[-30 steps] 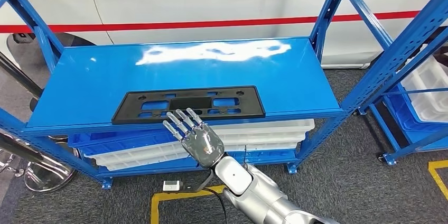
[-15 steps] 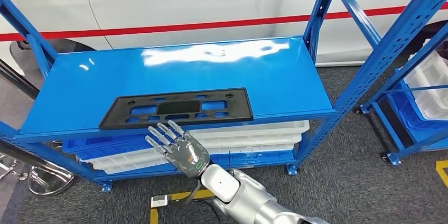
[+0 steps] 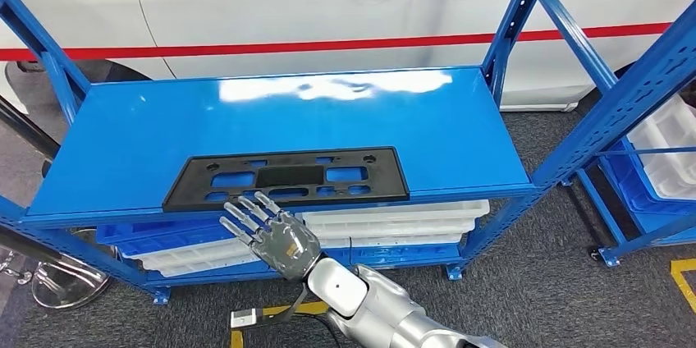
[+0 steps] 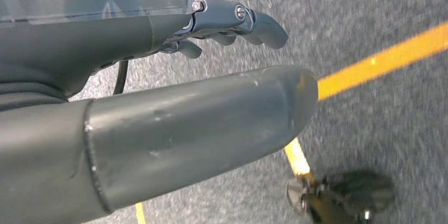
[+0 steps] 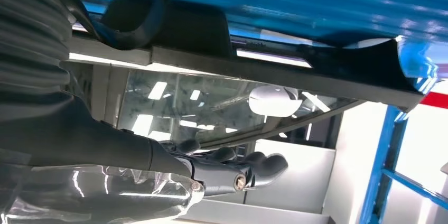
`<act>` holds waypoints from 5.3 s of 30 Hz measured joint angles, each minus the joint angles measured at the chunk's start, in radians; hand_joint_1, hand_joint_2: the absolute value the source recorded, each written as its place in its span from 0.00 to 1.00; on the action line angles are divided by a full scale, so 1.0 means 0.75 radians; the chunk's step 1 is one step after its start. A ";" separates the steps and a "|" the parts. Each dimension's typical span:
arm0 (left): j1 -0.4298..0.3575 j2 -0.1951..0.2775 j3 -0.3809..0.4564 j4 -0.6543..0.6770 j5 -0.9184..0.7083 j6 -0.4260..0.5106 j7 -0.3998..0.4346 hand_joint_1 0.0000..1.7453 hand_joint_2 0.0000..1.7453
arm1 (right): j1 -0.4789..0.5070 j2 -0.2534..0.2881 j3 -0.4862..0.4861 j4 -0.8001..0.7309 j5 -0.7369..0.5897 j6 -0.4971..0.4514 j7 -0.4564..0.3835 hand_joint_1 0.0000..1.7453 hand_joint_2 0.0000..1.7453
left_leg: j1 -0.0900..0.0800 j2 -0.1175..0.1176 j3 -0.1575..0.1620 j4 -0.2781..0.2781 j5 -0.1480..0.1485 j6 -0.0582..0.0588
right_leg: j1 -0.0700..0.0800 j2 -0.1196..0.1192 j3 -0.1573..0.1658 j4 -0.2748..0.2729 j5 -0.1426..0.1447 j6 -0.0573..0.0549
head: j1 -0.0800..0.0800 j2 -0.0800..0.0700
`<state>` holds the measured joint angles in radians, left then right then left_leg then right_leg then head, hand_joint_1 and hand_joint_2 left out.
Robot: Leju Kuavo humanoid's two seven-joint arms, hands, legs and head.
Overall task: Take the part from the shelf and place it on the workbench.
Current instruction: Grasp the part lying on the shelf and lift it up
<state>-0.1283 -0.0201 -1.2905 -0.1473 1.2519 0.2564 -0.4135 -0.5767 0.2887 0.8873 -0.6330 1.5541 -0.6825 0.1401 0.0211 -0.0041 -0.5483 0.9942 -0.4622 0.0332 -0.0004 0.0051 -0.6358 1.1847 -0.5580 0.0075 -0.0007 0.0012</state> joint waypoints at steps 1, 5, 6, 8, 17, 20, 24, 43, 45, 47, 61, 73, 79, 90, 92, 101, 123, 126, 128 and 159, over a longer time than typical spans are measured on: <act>0.000 0.000 0.000 0.000 0.004 0.001 0.001 0.00 0.00 | 0.000 -0.001 0.000 0.002 0.000 0.000 0.006 0.00 1.00 | 0.000 0.000 0.004 0.001 -0.004 0.003 | -0.003 0.000 -0.055 0.082 -0.031 0.004 | 0.000 0.000; 0.003 -0.001 0.000 0.000 0.016 0.007 -0.001 0.00 0.00 | -0.006 -0.004 0.005 0.022 0.000 0.000 0.073 0.00 1.00 | -0.001 -0.005 0.036 0.002 -0.032 -0.003 | -0.009 -0.001 -0.098 0.028 0.087 0.006 | 0.000 0.000; 0.003 -0.003 0.000 0.000 0.018 0.008 -0.004 0.00 0.00 | -0.012 -0.004 0.007 0.032 0.000 0.000 0.095 0.00 1.00 | -0.001 -0.006 0.047 0.002 -0.042 -0.009 | -0.007 -0.002 -0.065 -0.061 0.144 -0.002 | 0.000 0.000; 0.000 -0.005 0.000 0.000 0.021 0.009 -0.007 0.00 0.00 | -0.030 -0.003 0.011 0.060 0.000 0.000 0.129 0.00 1.00 | -0.001 -0.006 0.059 0.003 -0.059 -0.025 | 0.003 -0.003 -0.023 -0.186 0.193 -0.020 | 0.001 0.000; -0.007 -0.006 -0.001 0.000 0.029 0.014 -0.011 0.00 0.00 | -0.082 0.016 0.016 0.167 0.000 0.000 0.157 0.00 1.00 | 0.002 0.001 -0.111 0.341 -0.218 -0.076 | 0.002 -0.003 0.020 -0.228 0.182 -0.075 | 0.000 0.000; -0.004 -0.005 -0.001 0.000 0.032 0.014 -0.011 0.00 0.00 | -0.082 0.017 0.016 0.187 0.000 0.000 0.157 0.00 1.00 | 0.003 0.001 -0.130 0.301 -0.145 -0.075 | 0.003 0.002 0.025 -0.219 0.172 -0.074 | 0.000 0.000; -0.008 -0.004 -0.001 0.000 0.032 0.014 -0.011 0.00 0.00 | -0.087 0.022 0.016 0.201 0.000 0.000 0.157 0.00 1.00 | -0.007 0.001 -0.035 0.029 -0.017 -0.054 | 0.006 0.002 0.028 -0.210 0.163 -0.053 | 0.000 0.000; -0.007 -0.009 -0.002 0.000 0.038 0.018 -0.018 0.00 0.00 | -0.113 0.024 0.016 0.252 0.000 0.000 0.171 0.00 1.00 | -0.007 0.000 -0.030 0.021 -0.002 -0.049 | 0.003 0.001 0.053 -0.228 0.152 -0.046 | 0.000 0.000; -0.008 -0.009 -0.002 0.000 0.038 0.018 -0.018 0.00 0.00 | -0.118 0.029 0.016 0.257 0.000 0.000 0.173 0.00 1.00 | -0.004 0.001 -0.065 0.105 -0.058 -0.060 | -0.004 -0.002 0.060 -0.240 0.157 -0.059 | 0.000 0.000; -0.008 -0.009 -0.002 0.000 0.040 0.018 -0.016 0.00 0.00 | -0.118 0.032 0.011 0.259 -0.001 0.000 0.165 0.00 1.00 | -0.001 0.001 -0.144 0.276 -0.140 -0.069 | -0.003 -0.004 0.060 -0.240 0.157 -0.064 | 0.000 0.000; -0.006 -0.011 -0.003 0.000 0.063 0.026 -0.014 0.00 0.00 | -0.031 0.033 -0.211 -0.009 -0.020 0.000 0.012 0.00 1.00 | 0.000 0.001 -0.037 0.021 0.016 -0.010 | -0.003 0.000 -0.006 -0.073 0.048 -0.006 | 0.001 0.000; -0.008 -0.019 -0.003 0.000 0.067 0.031 -0.015 0.00 0.00 | 0.005 0.037 -0.283 -0.056 -0.003 0.000 -0.013 0.00 1.00 | -0.009 -0.001 -0.041 0.026 0.009 -0.040 | 0.006 -0.002 0.060 -0.217 0.136 -0.041 | 0.000 0.000; -0.006 -0.018 -0.004 0.001 0.071 0.036 -0.019 0.00 0.00 | 0.018 0.053 -0.290 -0.062 -0.001 0.000 -0.015 0.00 1.00 | 0.001 0.000 -0.196 0.370 -0.164 -0.076 | -0.004 -0.009 0.070 -0.238 0.146 -0.065 | 0.000 0.000; -0.007 -0.018 -0.004 0.001 0.078 0.039 -0.027 0.00 0.00 | 0.025 0.055 -0.291 -0.064 -0.001 0.000 -0.014 0.00 1.00 | 0.005 -0.001 -0.039 0.028 0.009 -0.029 | -0.001 -0.003 0.046 -0.173 0.100 -0.010 | 0.001 0.000; -0.008 -0.018 -0.004 0.001 0.082 0.040 -0.030 0.00 0.00 | 0.026 0.055 -0.291 -0.064 -0.001 0.000 -0.012 0.00 1.00 | 0.006 0.002 -0.039 0.024 0.013 -0.014 | -0.005 -0.004 -0.014 -0.039 0.022 -0.001 | 0.001 0.000; -0.008 -0.023 -0.004 0.001 0.093 0.042 -0.031 0.00 0.00 | 0.034 0.055 -0.291 -0.062 -0.001 0.000 -0.013 0.00 1.00 | -0.001 -0.003 -0.038 0.031 0.003 -0.032 | 0.004 -0.003 0.050 -0.198 0.132 -0.025 | 0.001 0.000; -0.012 -0.021 -0.005 0.001 0.107 0.047 -0.039 0.00 0.00 | 0.021 0.065 -0.266 -0.006 -0.040 0.000 -0.019 1.00 1.00 | 0.005 0.004 -0.036 0.012 0.018 -0.013 | 0.000 -0.004 -0.029 -0.014 0.007 -0.003 | 0.001 0.000; -0.011 -0.020 -0.005 0.001 0.112 0.049 -0.042 0.00 0.00 | 0.034 0.058 -0.271 -0.006 -0.031 0.000 -0.021 1.00 1.00 | 0.005 0.006 -0.037 0.014 0.017 -0.010 | -0.010 -0.004 -0.134 0.195 -0.059 0.007 | 0.001 0.000; -0.010 -0.020 -0.005 0.001 0.113 0.049 -0.043 0.00 0.00 | 0.038 0.054 -0.274 -0.008 -0.027 0.000 -0.021 1.00 1.00 | 0.006 0.003 -0.032 0.016 0.014 -0.014 | -0.014 -0.005 -0.091 0.098 0.020 0.006 | 0.001 0.000; 0.005 -0.025 -0.007 0.001 0.166 0.068 -0.062 0.00 0.00 | 0.172 0.021 -0.499 -0.305 -0.193 0.000 -0.406 1.00 1.00 | 0.008 0.006 -0.013 0.006 0.008 -0.015 | -0.017 -0.002 -0.064 0.052 0.039 0.000 | 0.001 0.000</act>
<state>-0.1249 -0.0387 -1.2956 -0.1465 1.3762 0.3075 -0.4597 -0.4474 0.3045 0.5134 -0.8620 1.4096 -0.6825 -0.1641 0.0269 0.0004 -0.5584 0.9987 -0.4564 0.0216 -0.0133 0.0033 -0.6841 1.2238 -0.5289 0.0078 0.0000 0.0011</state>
